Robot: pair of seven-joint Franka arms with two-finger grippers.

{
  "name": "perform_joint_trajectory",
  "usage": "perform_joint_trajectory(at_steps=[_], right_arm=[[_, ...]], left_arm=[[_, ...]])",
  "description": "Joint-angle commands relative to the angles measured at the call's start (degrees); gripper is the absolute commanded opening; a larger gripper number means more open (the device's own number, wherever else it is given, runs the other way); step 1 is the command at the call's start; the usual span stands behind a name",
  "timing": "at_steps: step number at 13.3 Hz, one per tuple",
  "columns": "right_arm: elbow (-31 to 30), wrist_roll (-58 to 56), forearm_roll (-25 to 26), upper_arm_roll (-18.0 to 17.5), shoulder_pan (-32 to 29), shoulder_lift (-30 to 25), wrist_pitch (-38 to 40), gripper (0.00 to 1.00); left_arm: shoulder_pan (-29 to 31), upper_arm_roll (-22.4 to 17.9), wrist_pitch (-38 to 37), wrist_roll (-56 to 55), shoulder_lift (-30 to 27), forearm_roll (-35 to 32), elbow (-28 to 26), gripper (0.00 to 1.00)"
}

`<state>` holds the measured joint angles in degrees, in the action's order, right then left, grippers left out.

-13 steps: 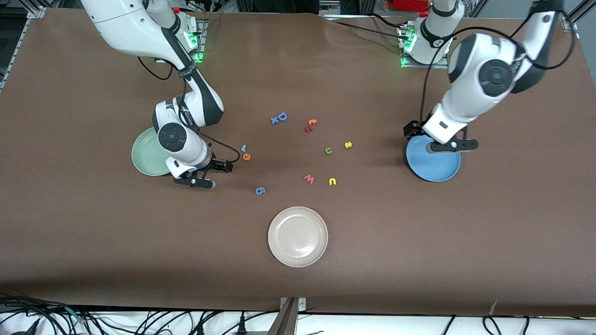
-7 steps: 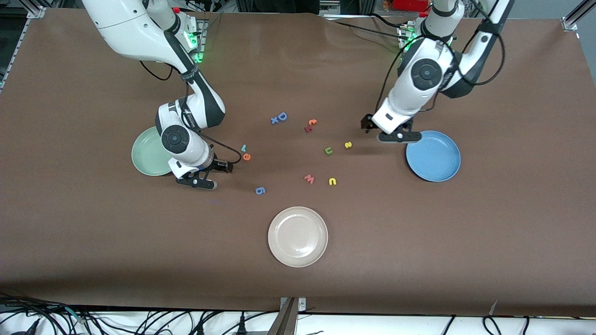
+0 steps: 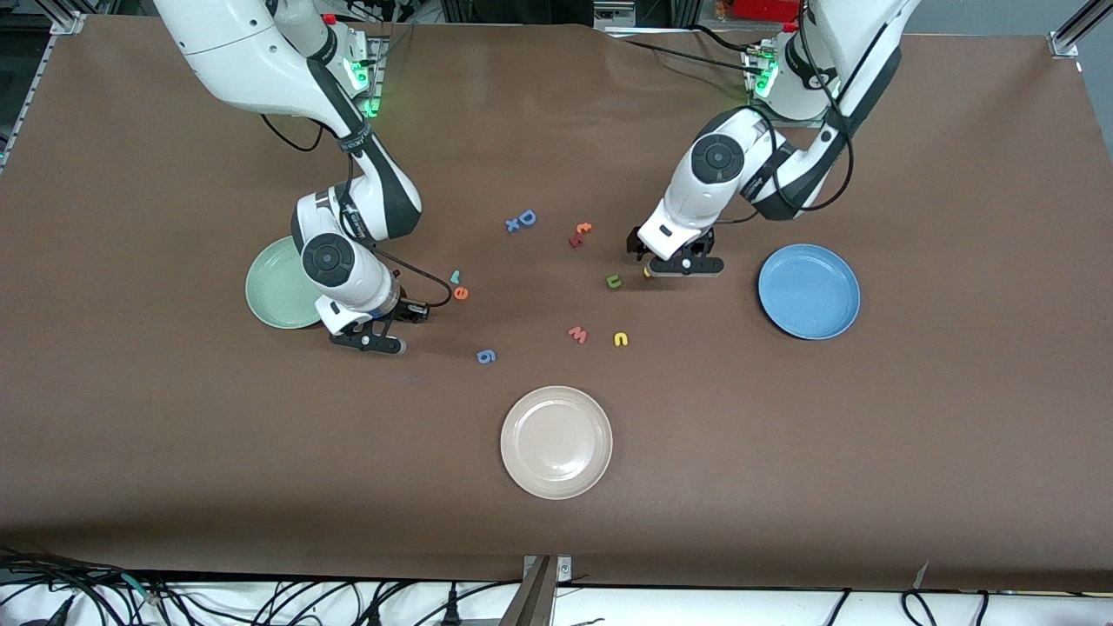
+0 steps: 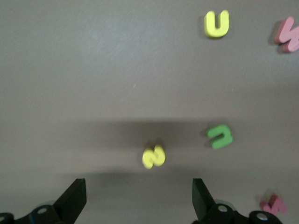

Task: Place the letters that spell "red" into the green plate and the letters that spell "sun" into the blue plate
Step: 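Grasp the teal q with the right gripper while the left gripper reaches out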

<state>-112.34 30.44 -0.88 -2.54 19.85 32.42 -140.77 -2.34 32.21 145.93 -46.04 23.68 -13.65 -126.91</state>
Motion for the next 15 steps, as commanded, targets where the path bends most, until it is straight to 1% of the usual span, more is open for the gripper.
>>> perform_joint_trajectory(at_steps=[1,4,6,7,8,11,13,15], right_arm=[[-0.3,0.1,-0.6,-0.2,0.3,0.6,-0.9,0.16],[-0.1,0.1,-0.6,-0.2,0.3,0.6,-0.5,0.06],[0.1,-0.2,-0.7,-0.2,0.2,0.3,0.2,0.05],[0.4,-0.4,-0.7,-0.1,0.2,-0.4,2.2,0.05],[1.8,-0.5,-0.7,0.0,0.0,-1.6,6.1,0.05],[9.4,-0.5,-0.8,0.6,-0.5,-2.5,19.4,0.05],[12.0,-1.6,-0.8,1.2,-1.8,-4.3,24.3,0.05],[13.2,-6.3,-0.8,1.3,-5.4,-5.3,28.2,0.05]], left_arm=[[-0.1,0.0,-1.8,-1.5,5.0,-2.4,5.0,1.00],[-0.4,-0.1,-2.0,-1.7,6.9,-2.5,5.1,1.00],[-0.8,-0.2,-2.1,-1.7,6.9,-2.6,5.0,1.00],[-0.9,-0.3,-2.2,-1.7,7.2,-2.6,5.0,1.00],[-1.0,-0.4,-2.2,-1.7,7.3,-2.6,5.0,1.00],[-1.6,-0.7,-2.4,-1.7,7.9,-3.0,5.0,1.00],[-1.8,-1.0,-2.6,-2.6,8.4,-4.5,5.0,0.99],[-1.9,-1.1,-2.6,-2.7,8.4,-5.1,5.1,0.98]])
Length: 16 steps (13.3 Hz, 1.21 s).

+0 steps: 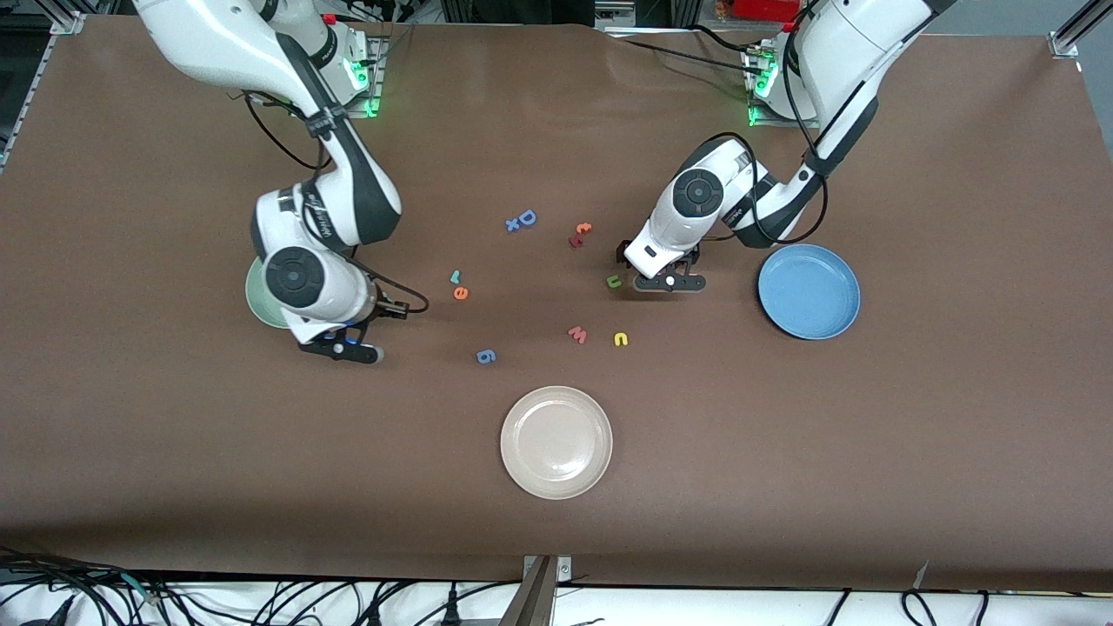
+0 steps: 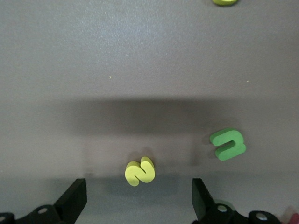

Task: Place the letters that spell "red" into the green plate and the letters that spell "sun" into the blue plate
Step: 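Drop the q on the green plate while the left gripper grasps yellow 2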

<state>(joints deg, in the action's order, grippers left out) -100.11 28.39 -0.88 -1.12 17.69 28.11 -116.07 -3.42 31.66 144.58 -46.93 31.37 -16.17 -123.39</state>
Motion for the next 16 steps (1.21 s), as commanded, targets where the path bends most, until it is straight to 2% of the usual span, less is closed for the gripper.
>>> perform_joint_trajectory(at_steps=[1,3,6,8,10,14,16], right_arm=[[1.0,-6.7,-0.8,-0.2,-5.3,-1.7,5.1,0.05],[1.0,-12.3,-0.8,1.3,-7.3,-2.6,7.4,0.06],[0.1,-24.7,-0.9,8.3,-7.8,-2.6,8.5,0.06],[-1.6,-28.3,-0.9,10.7,-7.8,-2.4,8.3,0.06],[-4.3,-29.8,-0.9,11.1,-8.7,-2.2,6.9,0.06],[-11.7,-29.8,-0.9,11.1,-8.9,-1.7,-1.2,0.07],[-12.7,-30.3,-0.9,11.1,-8.9,-0.6,-2.8,0.07]], left_arm=[[-0.8,-0.6,-1.2,-1.9,0.7,-2.6,1.6,0.96],[-0.8,-0.6,-1.2,-2.0,0.7,-2.6,1.6,0.92],[-0.9,-0.6,-1.2,-2.8,0.7,-2.6,1.5,0.80],[-0.9,-0.6,-1.2,-2.8,0.7,-2.6,1.5,0.74],[-0.9,-0.6,-1.2,-2.8,0.8,-2.6,1.6,0.67],[-0.9,-0.8,-1.2,-2.8,0.7,-2.6,1.7,0.58],[-0.9,-0.8,-1.2,-2.8,0.7,-2.6,1.8,0.54]])
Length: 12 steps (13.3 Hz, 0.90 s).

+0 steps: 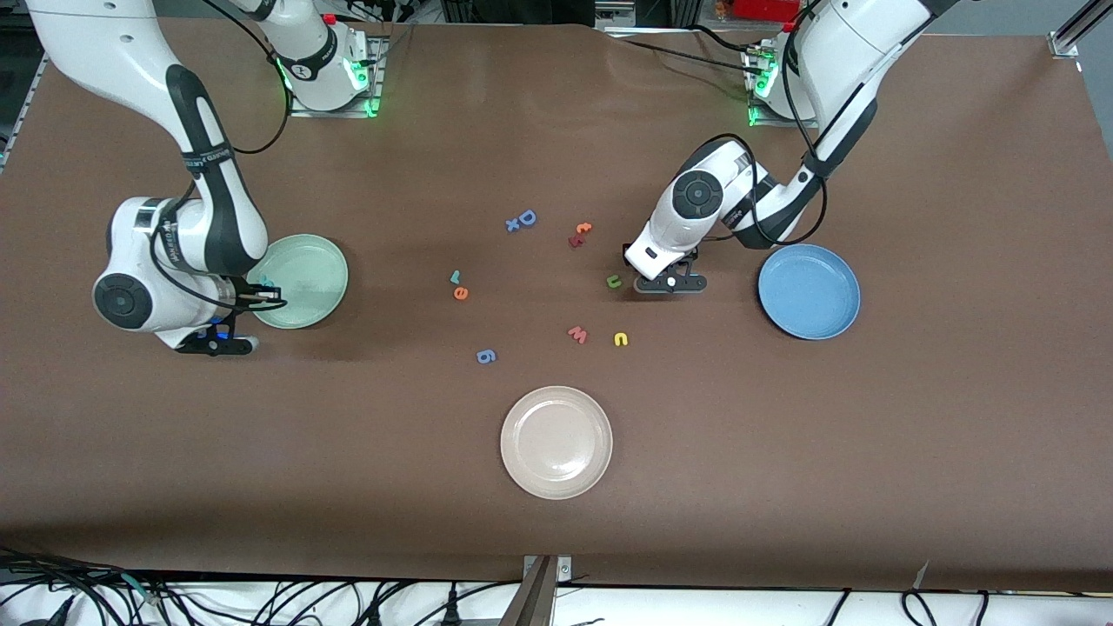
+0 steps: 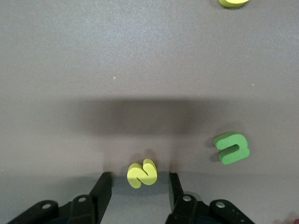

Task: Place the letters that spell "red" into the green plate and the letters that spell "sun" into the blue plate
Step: 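Drop the q on the green plate while the left gripper grasps yellow 2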

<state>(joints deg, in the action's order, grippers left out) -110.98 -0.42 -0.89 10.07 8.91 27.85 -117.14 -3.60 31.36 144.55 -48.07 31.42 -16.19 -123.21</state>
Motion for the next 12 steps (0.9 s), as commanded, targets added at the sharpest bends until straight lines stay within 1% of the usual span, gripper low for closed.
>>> perform_joint_trajectory(at_steps=[1,2,3,5,6,7,8,9,10,12], right_arm=[[-1.9,-1.9,-0.8,-0.1,-0.2,0.3,-1.7,0.08],[-1.9,-2.6,-0.9,-0.1,-0.8,0.9,-1.7,0.10],[-2.0,-2.9,-0.8,-0.1,-1.0,1.0,-1.6,0.15],[-2.1,-3.1,-0.8,0.0,-1.3,1.2,-1.5,0.16],[-2.2,-3.2,-0.8,0.0,-1.3,1.2,-1.5,0.24],[-2.1,-3.2,-0.8,0.0,-1.4,1.2,-1.3,0.37],[-2.0,-3.2,-0.8,0.0,-1.4,1.1,-1.2,0.76],[-1.7,-2.8,-0.8,0.0,-1.3,0.7,-0.9,0.99],[-0.9,-2.5,-0.8,-0.1,-1.3,0.0,0.1,0.99],[2.5,-2.1,-0.9,-0.5,-1.2,-1.3,4.7,0.99]], left_arm=[[-0.8,-0.5,-1.2,-1.7,0.7,-2.5,1.6,0.52],[-0.8,-0.5,-1.2,-1.8,0.7,-2.5,1.6,0.49],[-0.8,-0.5,-1.2,-1.8,0.8,-2.5,1.6,0.44],[-0.8,-0.5,-1.2,-1.8,1.2,-2.6,1.6,0.41],[-0.8,-0.5,-1.2,-1.8,1.2,-2.7,1.6,0.38],[-0.7,-0.5,-1.2,-1.8,1.2,-3.2,1.6,0.34],[-0.8,-0.6,-1.2,-2.1,1.3,-3.3,1.6,0.32],[-0.7,-0.6,-1.2,-2.1,1.4,-3.4,1.6,0.29],[-0.8,-0.6,-1.2,-2.1,1.5,-3.4,1.6,0.27],[-0.7,-0.6,-1.2,-2.2,1.5,-3.4,1.7,0.25]])
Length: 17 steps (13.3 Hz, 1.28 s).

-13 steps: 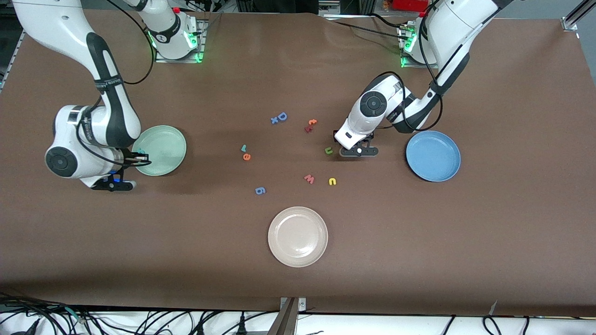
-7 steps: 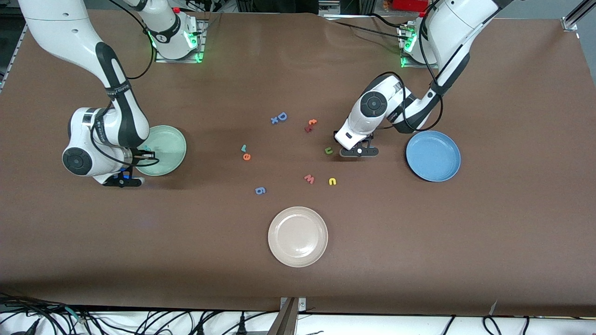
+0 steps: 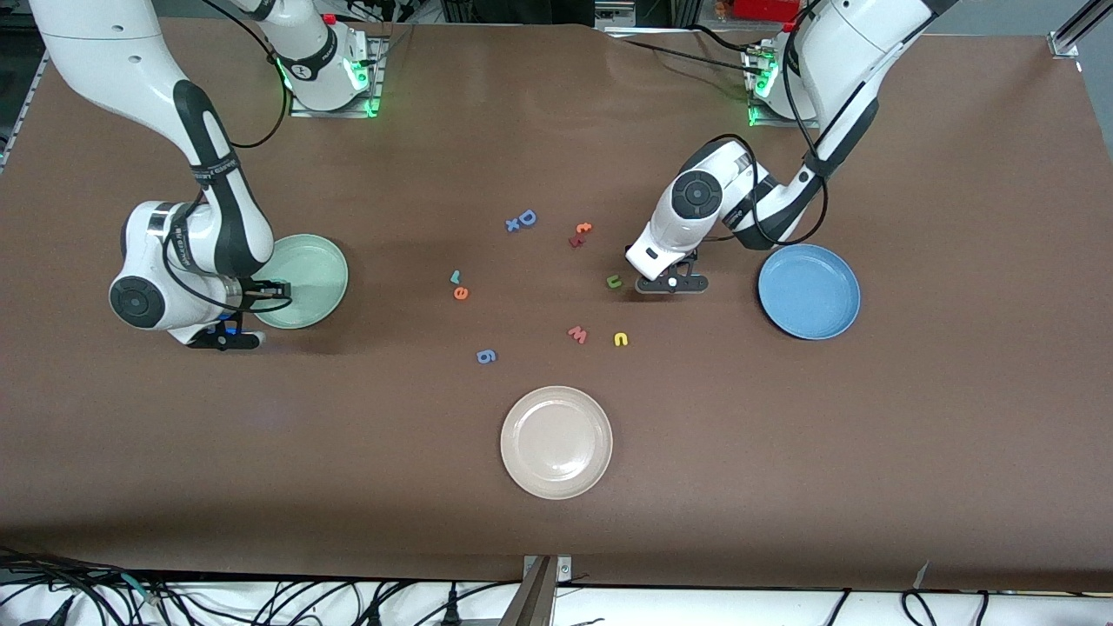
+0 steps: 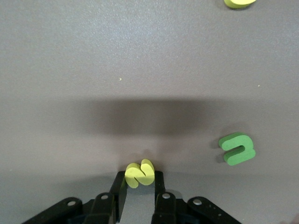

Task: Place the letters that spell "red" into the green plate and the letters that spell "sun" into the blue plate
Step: 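Carry the yellow 2 to the blue plate while the right gripper reaches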

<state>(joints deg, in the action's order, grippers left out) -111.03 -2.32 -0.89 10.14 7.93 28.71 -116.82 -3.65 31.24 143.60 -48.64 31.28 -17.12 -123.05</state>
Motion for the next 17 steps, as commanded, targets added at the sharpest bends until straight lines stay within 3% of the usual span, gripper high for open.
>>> perform_joint_trajectory(at_steps=[1,4,6,8,13,17], right_arm=[[5.0,0.5,-1.0,-0.7,0.1,-2.7,7.4,0.99],[8.4,6.6,-4.8,-4.5,0.6,-4.6,12.9,0.99],[8.4,14.0,-5.0,-9.0,0.6,-5.7,12.8,0.99],[8.4,20.1,-5.1,-13.1,0.6,-5.7,11.4,0.99],[7.6,33.9,-5.0,-21.5,0.8,-5.2,5.3,0.99],[4.3,42.2,-4.4,-22.6,7.0,-4.3,-3.6,0.99]], left_arm=[[-0.7,-0.5,-0.3,-1.6,1.7,-2.5,1.5,0.24],[-0.1,-0.8,-0.5,-1.5,1.1,-2.5,1.6,0.23],[0.5,-0.8,-8.4,-0.9,0.6,-2.5,5.7,0.22],[1.1,-0.7,-19.6,1.3,0.7,-1.9,11.8,0.22],[8.4,-0.4,-24.4,10.6,-1.6,-1.4,12.9,0.20],[16.9,0.5,-28.3,23.9,-5.4,-0.9,12.0,0.20]])
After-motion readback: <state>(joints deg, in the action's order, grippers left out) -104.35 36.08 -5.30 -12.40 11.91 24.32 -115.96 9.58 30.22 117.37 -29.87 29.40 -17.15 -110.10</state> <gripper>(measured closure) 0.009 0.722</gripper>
